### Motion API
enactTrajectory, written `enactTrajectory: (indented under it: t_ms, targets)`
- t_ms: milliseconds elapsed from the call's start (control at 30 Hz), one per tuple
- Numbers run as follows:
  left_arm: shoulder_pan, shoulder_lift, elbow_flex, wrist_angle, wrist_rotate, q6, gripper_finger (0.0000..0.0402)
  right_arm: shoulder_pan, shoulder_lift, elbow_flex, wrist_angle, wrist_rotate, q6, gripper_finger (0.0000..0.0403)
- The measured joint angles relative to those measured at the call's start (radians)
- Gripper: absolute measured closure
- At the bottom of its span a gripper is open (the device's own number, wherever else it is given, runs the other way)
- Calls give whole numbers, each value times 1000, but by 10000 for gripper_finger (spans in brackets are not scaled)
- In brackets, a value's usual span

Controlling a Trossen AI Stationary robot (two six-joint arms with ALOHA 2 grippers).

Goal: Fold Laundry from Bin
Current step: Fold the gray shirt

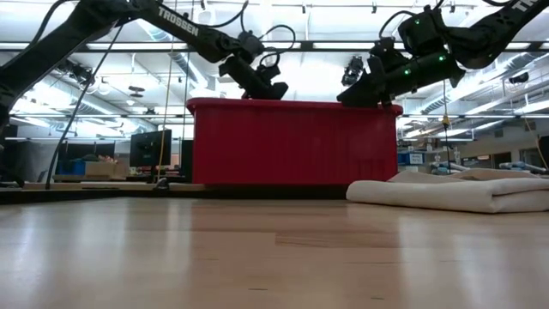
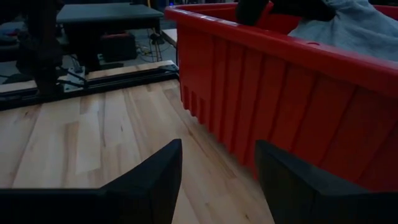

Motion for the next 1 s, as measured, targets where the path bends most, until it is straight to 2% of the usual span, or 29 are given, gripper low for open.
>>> enactTrajectory:
  t_ms: [300, 500, 600, 700, 767, 900, 1000]
  targets:
    - [42, -46, 1, 147, -52, -28, 385, 0, -13, 0, 8, 19, -19, 194]
    - [58, -64, 1, 297, -52, -33, 390, 0, -14, 0, 6, 21, -29, 194]
    - [62, -76, 2, 328, -19, -41, 394, 0, -14, 0, 2, 43, -30, 194]
    - [69, -89, 2, 332, 48, -48, 395, 0, -14, 0, 6, 46, -37, 194]
    - [73, -101, 2, 352, 129, -57, 395, 0, -18, 0, 11, 46, -45, 194]
    - [78, -139, 2, 456, 304, -98, 395, 9, -40, 0, 17, 42, -59, 194]
    - [75, -168, 2, 573, 395, -128, 395, 21, -71, 0, 17, 38, -72, 194]
